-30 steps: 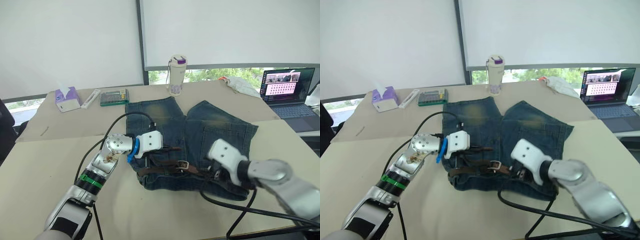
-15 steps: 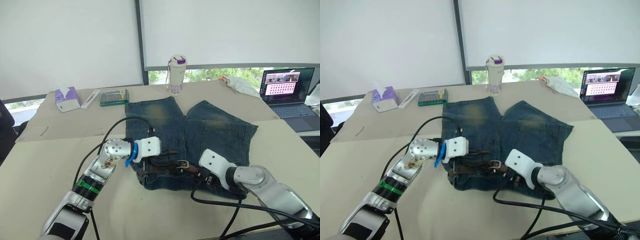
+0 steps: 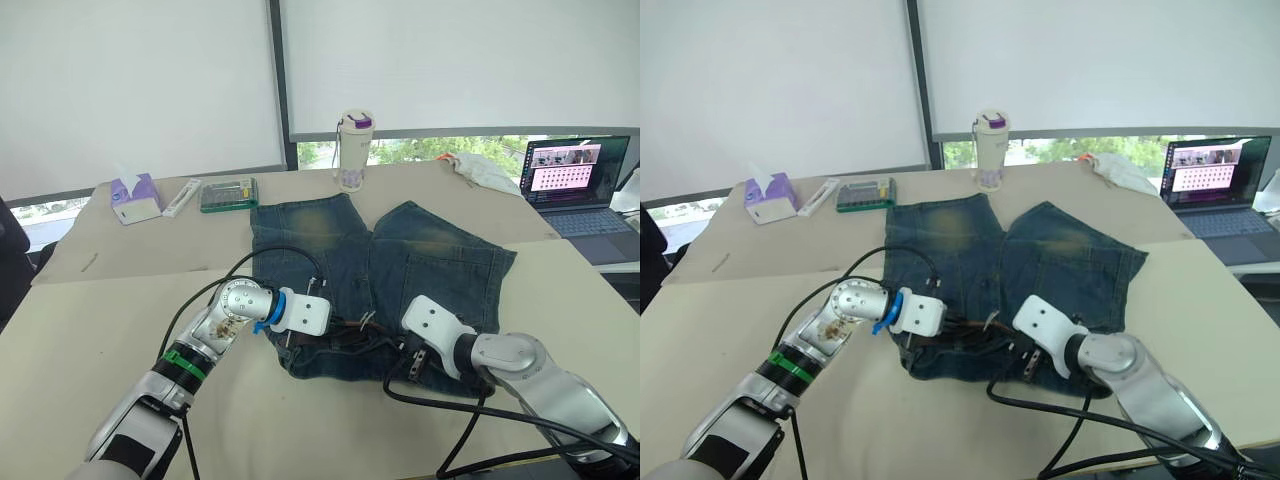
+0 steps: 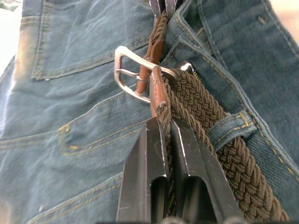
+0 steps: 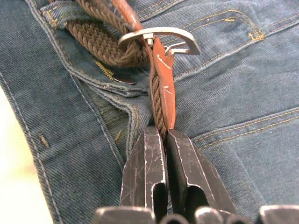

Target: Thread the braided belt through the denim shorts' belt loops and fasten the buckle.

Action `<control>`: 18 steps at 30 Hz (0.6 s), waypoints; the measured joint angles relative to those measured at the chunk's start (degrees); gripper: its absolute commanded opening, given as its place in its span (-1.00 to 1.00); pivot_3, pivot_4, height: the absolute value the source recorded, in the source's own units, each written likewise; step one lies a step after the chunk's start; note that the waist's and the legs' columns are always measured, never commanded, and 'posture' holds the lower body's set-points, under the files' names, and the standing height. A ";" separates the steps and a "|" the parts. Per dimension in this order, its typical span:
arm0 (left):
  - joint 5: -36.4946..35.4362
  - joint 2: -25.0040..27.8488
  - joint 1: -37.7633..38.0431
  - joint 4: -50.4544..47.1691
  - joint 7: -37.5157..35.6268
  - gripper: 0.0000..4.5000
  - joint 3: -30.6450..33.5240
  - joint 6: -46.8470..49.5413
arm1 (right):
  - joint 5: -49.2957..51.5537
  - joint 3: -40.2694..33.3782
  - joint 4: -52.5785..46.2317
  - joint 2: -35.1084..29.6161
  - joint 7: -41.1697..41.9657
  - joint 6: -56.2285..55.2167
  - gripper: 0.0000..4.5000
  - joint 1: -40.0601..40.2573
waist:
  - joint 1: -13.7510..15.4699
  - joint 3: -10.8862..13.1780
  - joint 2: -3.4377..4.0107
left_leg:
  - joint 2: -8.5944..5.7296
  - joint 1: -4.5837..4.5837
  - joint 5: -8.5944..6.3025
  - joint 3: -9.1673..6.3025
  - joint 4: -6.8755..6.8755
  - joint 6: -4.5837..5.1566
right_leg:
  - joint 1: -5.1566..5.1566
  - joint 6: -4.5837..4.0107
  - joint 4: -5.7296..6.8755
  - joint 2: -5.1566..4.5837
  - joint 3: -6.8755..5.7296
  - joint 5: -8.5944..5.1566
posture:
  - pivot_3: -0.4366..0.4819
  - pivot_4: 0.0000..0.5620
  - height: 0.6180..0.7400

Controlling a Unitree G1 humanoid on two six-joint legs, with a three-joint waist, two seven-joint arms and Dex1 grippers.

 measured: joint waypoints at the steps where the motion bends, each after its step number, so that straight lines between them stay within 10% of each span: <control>1: 0.00 -0.32 -0.11 0.27 -0.09 -1.00 0.10 0.07 | -0.02 -0.03 -0.18 0.00 -0.03 0.00 -0.99 0.12 | 0.01 0.00 0.00 | 0.00 0.00 0.00 0.00 0.00 0.00 | 0.00 0.00 0.00 0.00 0.00 0.00 | -0.05 -0.47 1.00; 18: -0.15 -2.98 -0.07 -0.82 2.41 -1.00 1.45 7.16 | -0.74 -0.09 -2.64 1.13 -0.93 -0.63 -0.99 0.95 | -0.17 0.00 -0.01 | 0.00 0.02 0.00 0.00 0.01 0.00 | -0.02 0.00 0.06 0.03 0.01 0.00 | -0.05 -0.47 1.00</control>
